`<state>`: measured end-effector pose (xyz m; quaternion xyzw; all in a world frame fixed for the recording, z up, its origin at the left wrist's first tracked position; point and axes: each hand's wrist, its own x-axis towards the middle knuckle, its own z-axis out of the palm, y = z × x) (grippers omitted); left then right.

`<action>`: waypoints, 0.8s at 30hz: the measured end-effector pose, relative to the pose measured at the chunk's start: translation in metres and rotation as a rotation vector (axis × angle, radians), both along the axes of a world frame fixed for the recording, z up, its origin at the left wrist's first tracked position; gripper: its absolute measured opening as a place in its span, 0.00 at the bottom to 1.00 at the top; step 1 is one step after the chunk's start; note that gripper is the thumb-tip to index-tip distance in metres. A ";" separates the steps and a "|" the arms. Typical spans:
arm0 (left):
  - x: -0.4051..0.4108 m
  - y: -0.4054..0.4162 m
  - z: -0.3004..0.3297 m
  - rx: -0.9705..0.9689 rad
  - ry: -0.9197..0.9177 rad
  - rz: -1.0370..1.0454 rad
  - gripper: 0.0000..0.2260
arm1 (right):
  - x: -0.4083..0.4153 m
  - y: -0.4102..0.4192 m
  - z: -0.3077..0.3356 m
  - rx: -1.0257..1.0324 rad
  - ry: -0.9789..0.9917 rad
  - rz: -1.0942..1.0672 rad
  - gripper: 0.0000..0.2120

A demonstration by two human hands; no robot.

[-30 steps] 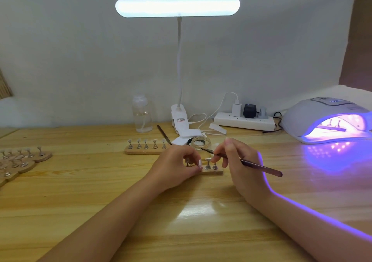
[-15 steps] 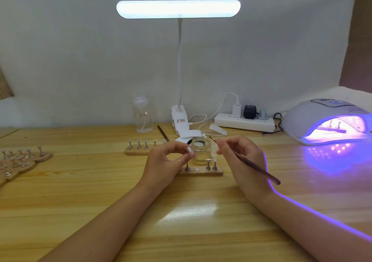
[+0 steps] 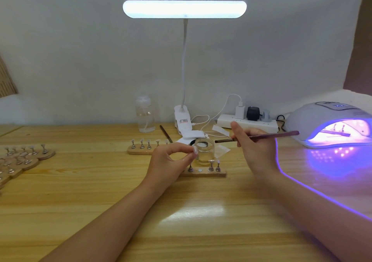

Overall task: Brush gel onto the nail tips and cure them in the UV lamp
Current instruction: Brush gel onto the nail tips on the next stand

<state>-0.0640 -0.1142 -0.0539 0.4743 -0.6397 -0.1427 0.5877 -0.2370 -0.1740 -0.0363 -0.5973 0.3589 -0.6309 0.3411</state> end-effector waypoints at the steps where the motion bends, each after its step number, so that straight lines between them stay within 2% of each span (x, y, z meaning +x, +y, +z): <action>1: 0.000 0.000 0.000 0.002 0.002 0.001 0.08 | 0.000 -0.004 0.003 0.006 0.031 0.002 0.13; 6: 0.000 0.000 0.000 0.000 0.005 -0.003 0.08 | 0.009 -0.020 0.018 -0.003 0.265 0.014 0.09; 17: 0.001 -0.001 0.000 -0.025 -0.041 -0.010 0.07 | 0.038 -0.034 0.029 -0.057 0.792 -0.123 0.21; 24: 0.001 -0.001 0.001 -0.013 -0.045 0.004 0.08 | 0.043 -0.034 0.021 -0.010 0.924 -0.147 0.19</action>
